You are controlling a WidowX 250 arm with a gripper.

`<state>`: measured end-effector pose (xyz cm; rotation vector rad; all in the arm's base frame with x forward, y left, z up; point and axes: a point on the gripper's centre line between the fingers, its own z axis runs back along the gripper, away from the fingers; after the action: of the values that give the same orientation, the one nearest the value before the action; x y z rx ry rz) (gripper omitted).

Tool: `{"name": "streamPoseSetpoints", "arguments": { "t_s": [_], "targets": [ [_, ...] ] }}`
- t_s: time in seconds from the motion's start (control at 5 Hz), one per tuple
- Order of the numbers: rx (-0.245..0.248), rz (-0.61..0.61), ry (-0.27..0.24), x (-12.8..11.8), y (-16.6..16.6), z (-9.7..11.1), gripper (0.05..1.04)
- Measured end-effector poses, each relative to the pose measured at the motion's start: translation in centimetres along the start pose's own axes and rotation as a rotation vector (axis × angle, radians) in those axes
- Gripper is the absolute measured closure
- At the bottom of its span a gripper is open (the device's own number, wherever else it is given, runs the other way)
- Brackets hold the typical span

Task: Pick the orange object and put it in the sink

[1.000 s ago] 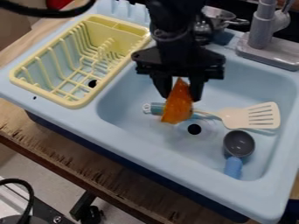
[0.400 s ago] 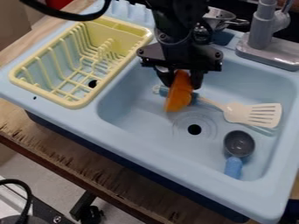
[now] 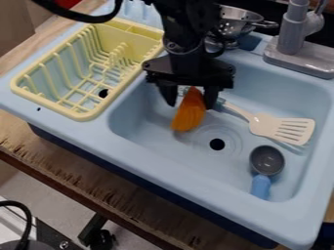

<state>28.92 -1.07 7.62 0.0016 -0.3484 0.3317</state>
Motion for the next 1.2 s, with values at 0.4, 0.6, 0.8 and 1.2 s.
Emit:
{"name": "streamPoseSetpoints", "arguments": {
  "t_s": [0.4,0.6,0.8,1.2],
  "targets": [
    [0.011,-0.002,-0.004,-0.2,0.1,-0.1,0.084],
    [-0.01,0.001,-0.024,0.0,0.0,0.9,0.084],
    [-0.025,0.019,-0.001,-0.2,0.4,1.7,0.084],
    [-0.062,0.035,0.007,0.1,0.7,3.6,0.084]
  ]
}}
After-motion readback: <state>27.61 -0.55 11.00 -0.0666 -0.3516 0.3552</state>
